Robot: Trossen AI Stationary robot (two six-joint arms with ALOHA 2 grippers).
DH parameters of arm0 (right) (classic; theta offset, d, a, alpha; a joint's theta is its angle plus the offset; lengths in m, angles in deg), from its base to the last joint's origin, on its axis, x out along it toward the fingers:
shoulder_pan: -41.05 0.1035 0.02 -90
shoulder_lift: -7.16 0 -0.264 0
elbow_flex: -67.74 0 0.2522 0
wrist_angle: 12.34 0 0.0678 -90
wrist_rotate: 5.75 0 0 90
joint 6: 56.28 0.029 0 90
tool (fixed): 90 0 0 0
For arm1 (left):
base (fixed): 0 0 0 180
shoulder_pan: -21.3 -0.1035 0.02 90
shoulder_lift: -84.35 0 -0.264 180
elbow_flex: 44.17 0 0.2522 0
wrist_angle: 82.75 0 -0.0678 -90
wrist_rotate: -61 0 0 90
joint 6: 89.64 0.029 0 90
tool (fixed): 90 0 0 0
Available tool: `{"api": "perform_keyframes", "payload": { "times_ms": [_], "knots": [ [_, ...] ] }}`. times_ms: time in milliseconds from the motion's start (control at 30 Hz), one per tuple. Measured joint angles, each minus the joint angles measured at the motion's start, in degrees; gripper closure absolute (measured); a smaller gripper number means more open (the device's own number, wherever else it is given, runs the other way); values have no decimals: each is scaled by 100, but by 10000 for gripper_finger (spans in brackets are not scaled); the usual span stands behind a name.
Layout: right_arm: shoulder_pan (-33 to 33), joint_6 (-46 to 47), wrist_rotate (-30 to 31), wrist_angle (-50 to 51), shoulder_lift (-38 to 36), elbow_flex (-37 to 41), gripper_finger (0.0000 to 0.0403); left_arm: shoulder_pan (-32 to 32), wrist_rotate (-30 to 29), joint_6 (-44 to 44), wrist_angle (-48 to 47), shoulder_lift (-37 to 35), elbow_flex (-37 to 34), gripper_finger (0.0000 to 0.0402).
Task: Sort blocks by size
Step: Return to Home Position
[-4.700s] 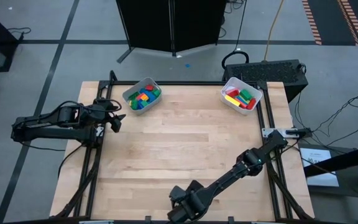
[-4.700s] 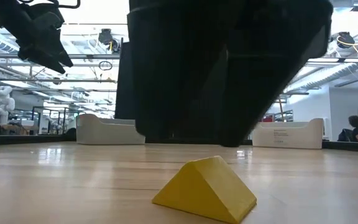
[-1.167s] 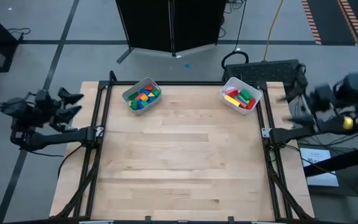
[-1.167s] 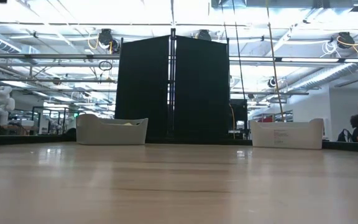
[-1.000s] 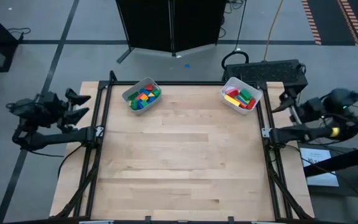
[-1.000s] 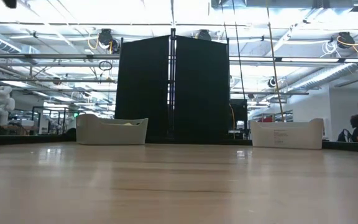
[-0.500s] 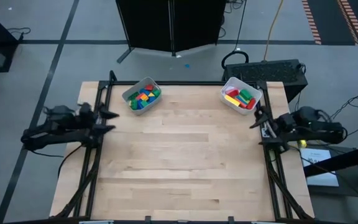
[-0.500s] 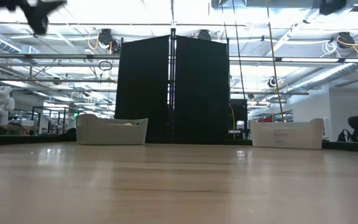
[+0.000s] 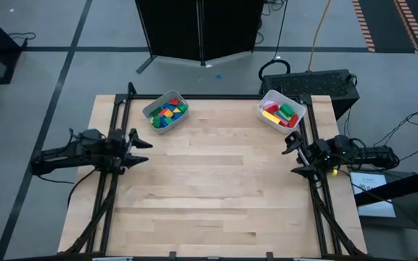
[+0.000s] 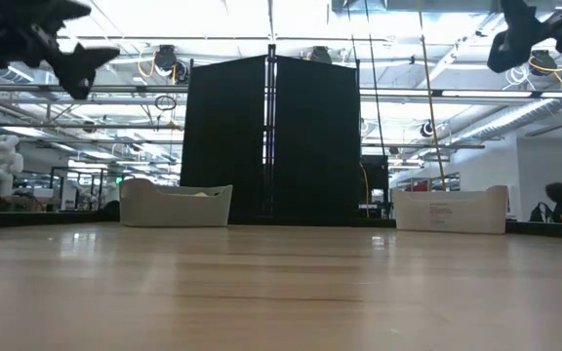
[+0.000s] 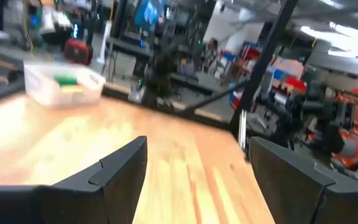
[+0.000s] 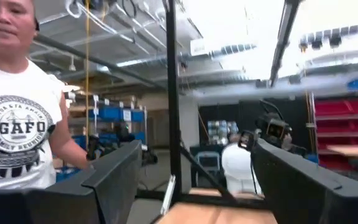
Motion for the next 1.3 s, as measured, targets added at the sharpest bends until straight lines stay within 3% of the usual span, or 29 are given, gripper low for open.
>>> {"api": "perform_keyframes", "payload": {
  "times_ms": [100, 300, 500, 800, 1300],
  "knots": [
    [0, -45, 53, 350, 10, 8, 110, 25, 28, -30, 8, 0, -337, 120],
    [0, -51, 54, 519, 9, 3, 110, 48, 157, -170, 1035, -4, -1037, 120],
    [0, -49, 54, 959, 9, 4, 110, 109, 480, 118, 1284, -4, -1150, 120],
    [0, -51, 54, 1213, 9, 3, 110, 120, -728, -11, 1098, -2, -1152, 120],
    [0, -51, 53, 1229, 11, 3, 110, 120, -768, -32, 1089, 0, -1154, 120]
  ]
}}
